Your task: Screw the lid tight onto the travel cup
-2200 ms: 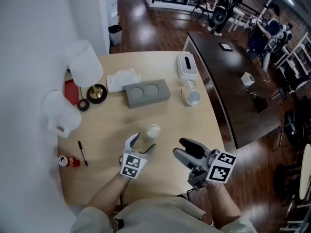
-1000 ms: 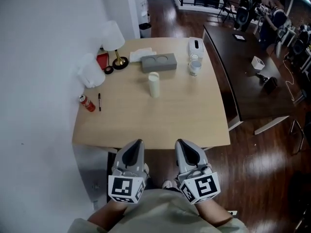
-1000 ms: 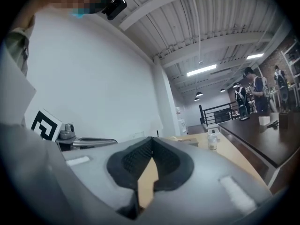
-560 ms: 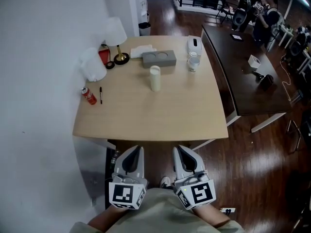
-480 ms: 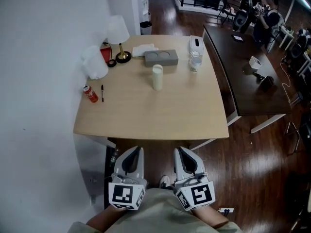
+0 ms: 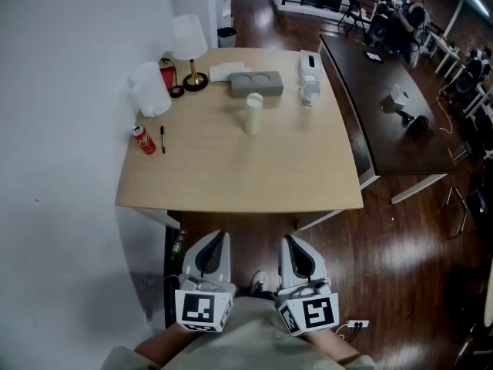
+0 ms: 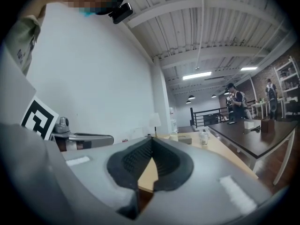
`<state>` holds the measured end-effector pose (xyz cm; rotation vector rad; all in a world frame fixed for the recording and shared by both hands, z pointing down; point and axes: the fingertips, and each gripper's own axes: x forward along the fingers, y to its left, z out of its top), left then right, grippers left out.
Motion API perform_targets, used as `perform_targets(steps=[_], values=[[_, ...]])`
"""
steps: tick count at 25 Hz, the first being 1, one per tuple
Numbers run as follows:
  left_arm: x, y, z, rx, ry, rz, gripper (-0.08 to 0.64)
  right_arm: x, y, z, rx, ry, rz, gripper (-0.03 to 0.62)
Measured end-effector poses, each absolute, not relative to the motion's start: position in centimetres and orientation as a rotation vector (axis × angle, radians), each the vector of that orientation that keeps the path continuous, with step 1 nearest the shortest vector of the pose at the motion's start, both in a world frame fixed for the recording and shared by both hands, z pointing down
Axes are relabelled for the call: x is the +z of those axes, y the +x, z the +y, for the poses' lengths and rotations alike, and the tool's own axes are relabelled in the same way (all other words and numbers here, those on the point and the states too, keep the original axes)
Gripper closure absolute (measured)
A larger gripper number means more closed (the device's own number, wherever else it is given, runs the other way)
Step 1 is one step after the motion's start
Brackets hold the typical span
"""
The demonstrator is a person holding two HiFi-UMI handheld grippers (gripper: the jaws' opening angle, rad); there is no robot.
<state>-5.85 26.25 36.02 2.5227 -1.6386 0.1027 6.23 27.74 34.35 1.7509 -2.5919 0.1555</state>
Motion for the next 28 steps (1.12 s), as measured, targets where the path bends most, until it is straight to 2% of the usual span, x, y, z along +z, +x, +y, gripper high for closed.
perform_targets(steps=[28], values=[[38.5,-7.9,25.9,0.093,2.508,-1.578,0.557,36.0,6.9,27.6,0.224,1.755,-2.584,0.594]])
